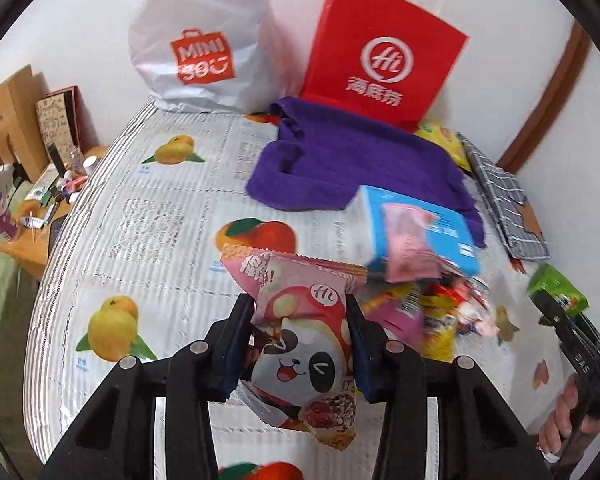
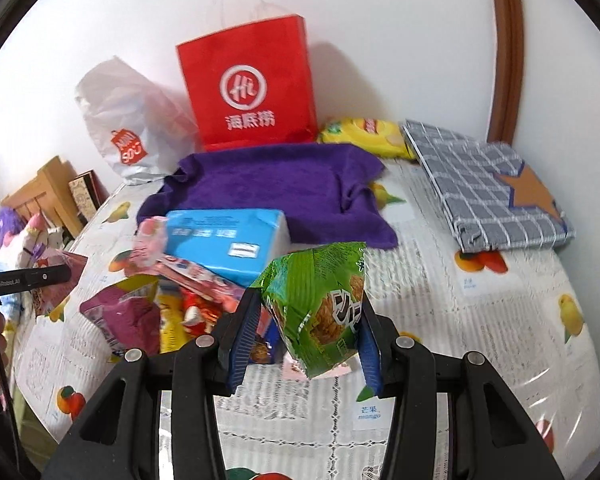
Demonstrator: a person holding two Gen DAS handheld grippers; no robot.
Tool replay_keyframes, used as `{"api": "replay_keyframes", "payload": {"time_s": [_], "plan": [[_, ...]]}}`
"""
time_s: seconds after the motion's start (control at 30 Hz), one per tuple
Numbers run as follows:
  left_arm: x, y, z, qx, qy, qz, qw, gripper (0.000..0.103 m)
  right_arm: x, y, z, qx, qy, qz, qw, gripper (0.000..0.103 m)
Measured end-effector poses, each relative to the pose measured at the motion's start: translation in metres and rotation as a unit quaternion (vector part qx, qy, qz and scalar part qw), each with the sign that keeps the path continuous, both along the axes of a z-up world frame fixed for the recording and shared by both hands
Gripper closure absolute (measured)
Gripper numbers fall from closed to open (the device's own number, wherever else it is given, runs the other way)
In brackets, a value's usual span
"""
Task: Organize snacks
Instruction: 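Carry the green bag and panda packet over the purple towel with both tools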
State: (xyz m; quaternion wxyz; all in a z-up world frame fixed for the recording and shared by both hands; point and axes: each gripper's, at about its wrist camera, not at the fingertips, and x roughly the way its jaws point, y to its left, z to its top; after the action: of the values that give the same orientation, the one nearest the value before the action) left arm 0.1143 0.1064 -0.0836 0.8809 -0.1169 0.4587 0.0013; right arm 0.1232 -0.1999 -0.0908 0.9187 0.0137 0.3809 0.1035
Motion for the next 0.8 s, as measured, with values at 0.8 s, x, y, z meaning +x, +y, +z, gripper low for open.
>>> {"api": "replay_keyframes", "payload": {"time_s": [0.8], "plan": [[0.054, -0.059, 0.058, -0.009, -0.04, -0.065, 0.997, 0.061, 0.039, 0.028, 0.053, 0.016, -0.024, 0.02, 0.999, 0.057]]}}
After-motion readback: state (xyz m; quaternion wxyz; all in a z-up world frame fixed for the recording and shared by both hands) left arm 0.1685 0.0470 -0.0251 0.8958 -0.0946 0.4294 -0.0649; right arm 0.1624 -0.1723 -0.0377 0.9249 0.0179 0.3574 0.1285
